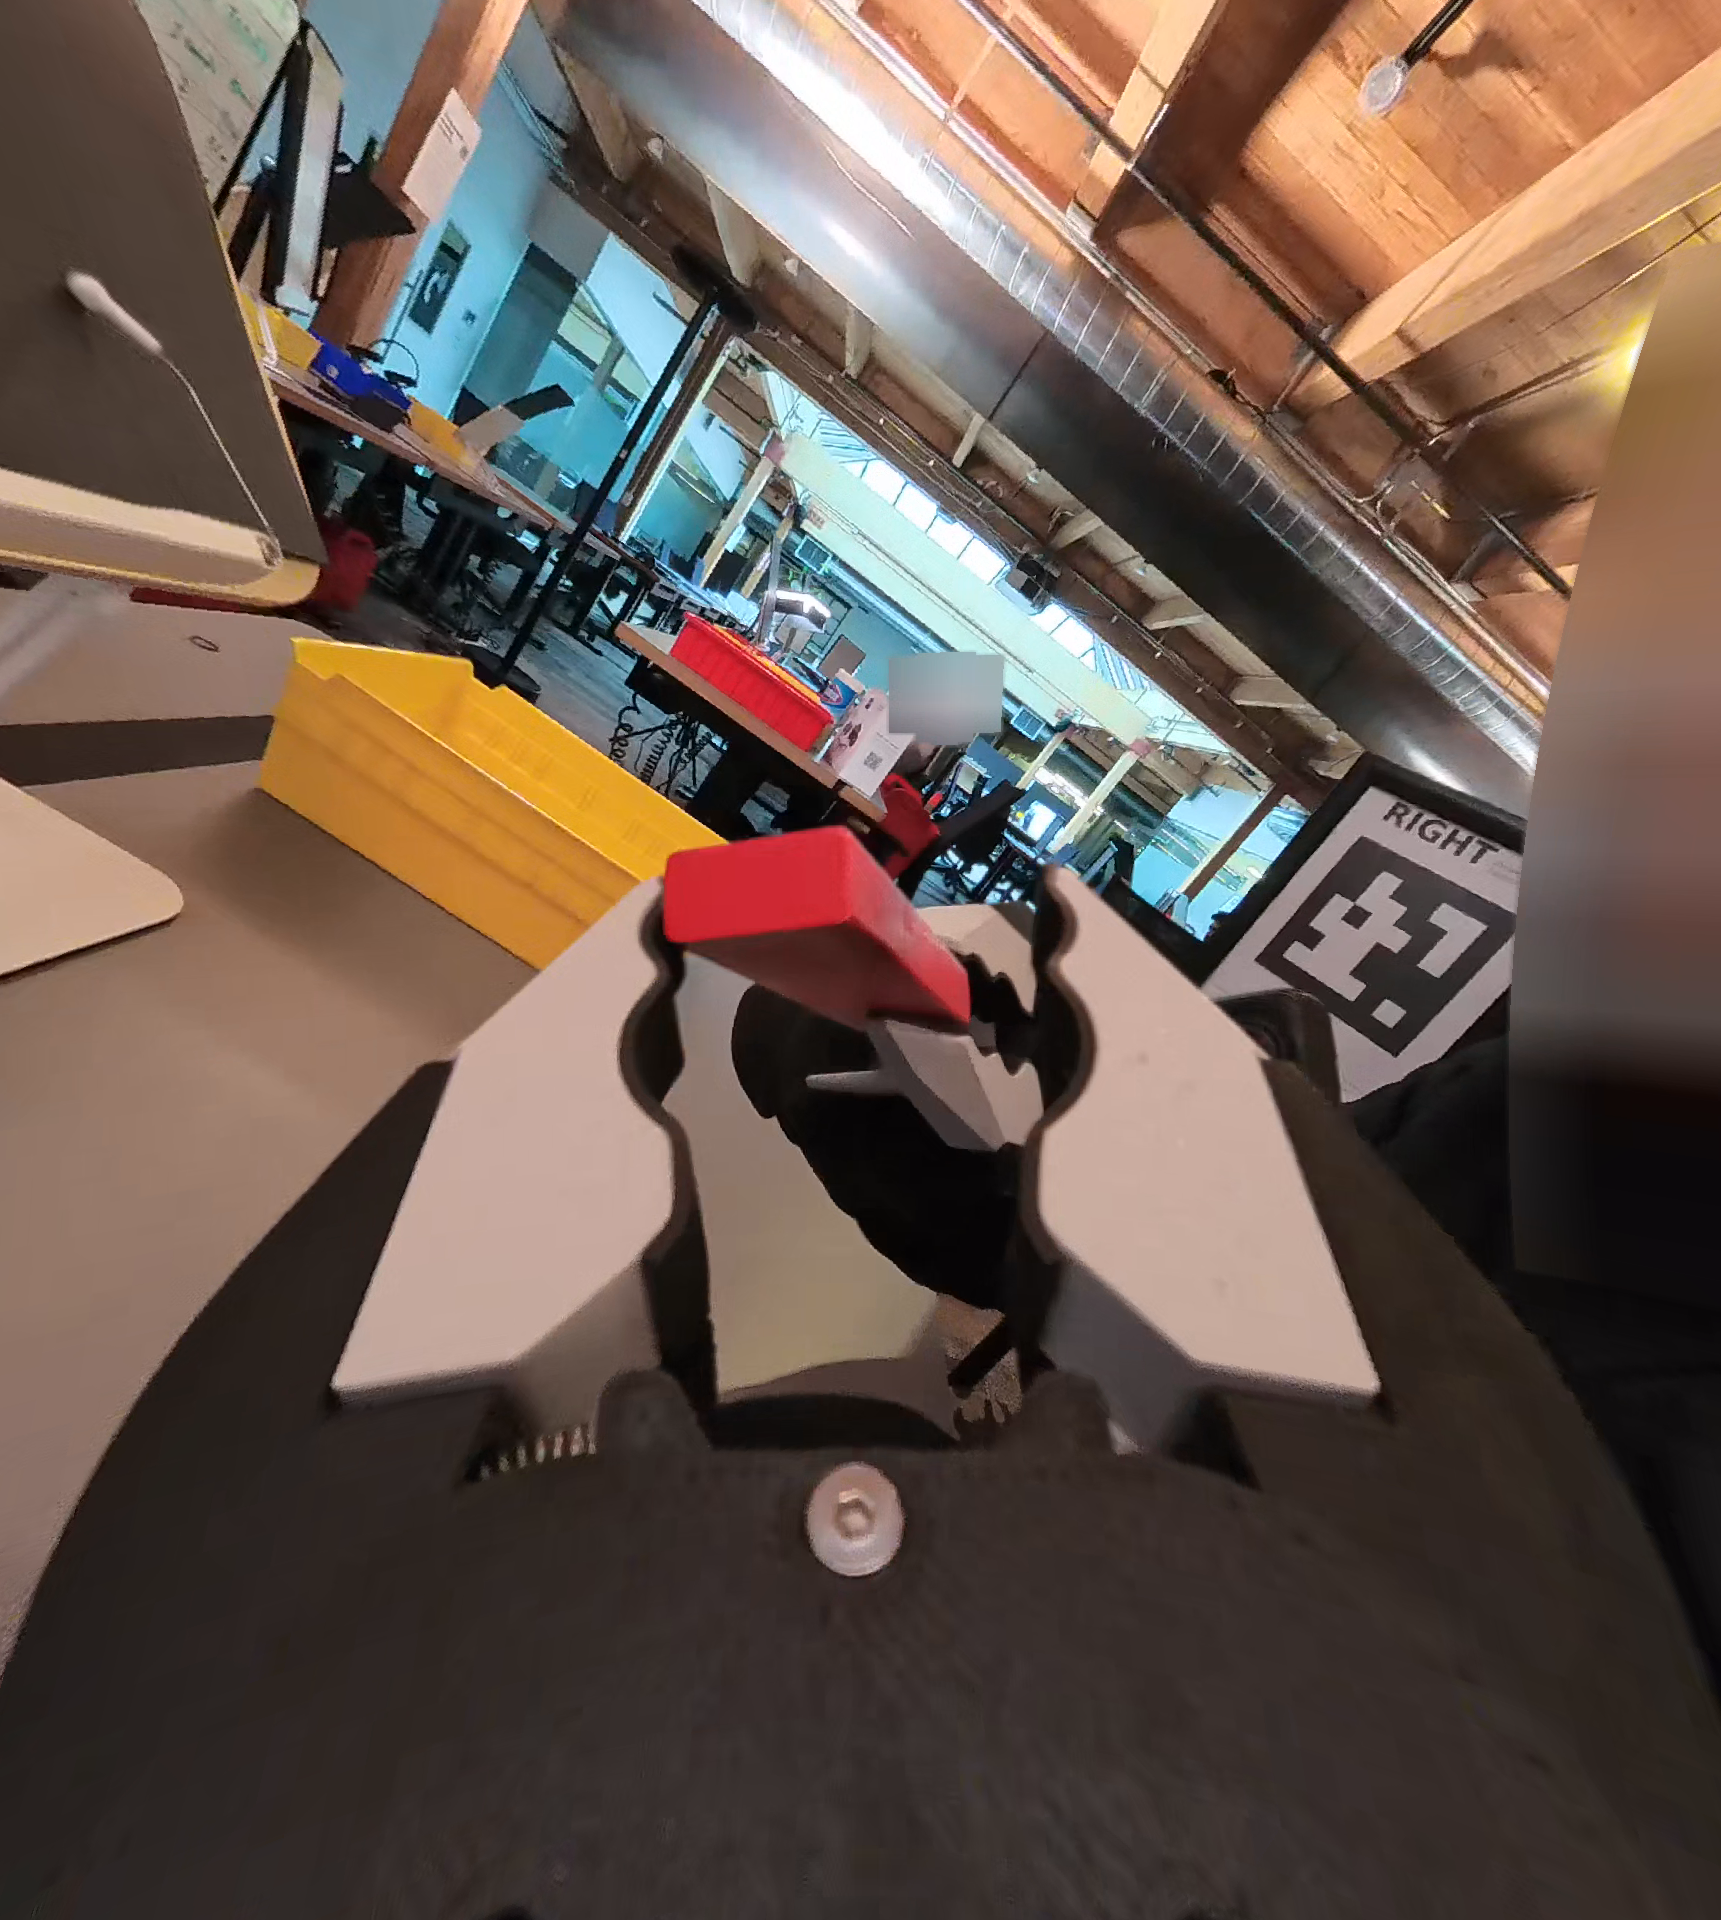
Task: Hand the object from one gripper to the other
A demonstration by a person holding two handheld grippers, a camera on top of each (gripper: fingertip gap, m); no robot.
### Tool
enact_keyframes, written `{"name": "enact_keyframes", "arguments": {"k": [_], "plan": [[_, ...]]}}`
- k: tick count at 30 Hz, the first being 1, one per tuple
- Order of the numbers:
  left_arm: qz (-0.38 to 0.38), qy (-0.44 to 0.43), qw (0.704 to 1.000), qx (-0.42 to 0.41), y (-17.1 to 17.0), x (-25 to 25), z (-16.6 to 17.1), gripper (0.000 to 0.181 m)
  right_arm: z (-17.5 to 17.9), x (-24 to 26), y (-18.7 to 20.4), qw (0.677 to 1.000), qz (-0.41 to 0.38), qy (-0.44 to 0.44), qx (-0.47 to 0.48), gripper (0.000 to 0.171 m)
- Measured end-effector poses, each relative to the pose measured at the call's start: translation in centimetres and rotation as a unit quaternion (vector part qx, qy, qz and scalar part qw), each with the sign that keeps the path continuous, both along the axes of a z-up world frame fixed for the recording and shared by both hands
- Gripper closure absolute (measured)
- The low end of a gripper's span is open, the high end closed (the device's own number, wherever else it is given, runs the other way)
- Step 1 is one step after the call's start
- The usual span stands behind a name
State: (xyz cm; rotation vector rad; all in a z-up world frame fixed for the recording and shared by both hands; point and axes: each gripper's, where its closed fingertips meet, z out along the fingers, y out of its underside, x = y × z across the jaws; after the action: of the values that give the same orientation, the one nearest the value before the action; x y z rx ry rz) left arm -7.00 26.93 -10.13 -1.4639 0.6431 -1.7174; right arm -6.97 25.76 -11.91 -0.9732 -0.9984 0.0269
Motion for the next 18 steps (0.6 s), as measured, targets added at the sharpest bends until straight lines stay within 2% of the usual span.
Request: {"name": "enact_keyframes", "arguments": {"k": [7,12,13,15,18], "plan": [[-0.022,-0.029,0.999,0.007,-1.2,0.9,0.4,0.146,0.8,-0.4,-0.6,1.000,0.005,0.009,0.015,0.157],[-0.008,-0.015,0.999,0.034,-1.2,1.0,0.4,0.147,0.2,-0.5,-0.3,1.000,0.002,-0.003,0.010,0.155],[-0.013,-0.007,0.999,0.040,-1.3,0.9,0.3,0.147,0.1,-0.7,-0.5,1.000,0.008,-0.012,0.010,0.149],[-0.025,0.014,0.998,0.060,-1.7,0.8,0.3,0.148,-0.1,-1.2,-1.1,0.999,0.040,-0.033,0.004,0.121],[-0.065,0.067,0.991,0.092,-3.1,0.4,-0.3,0.148,-0.8,-1.5,-2.0,0.992,0.099,-0.077,-0.028,0.104]]}}
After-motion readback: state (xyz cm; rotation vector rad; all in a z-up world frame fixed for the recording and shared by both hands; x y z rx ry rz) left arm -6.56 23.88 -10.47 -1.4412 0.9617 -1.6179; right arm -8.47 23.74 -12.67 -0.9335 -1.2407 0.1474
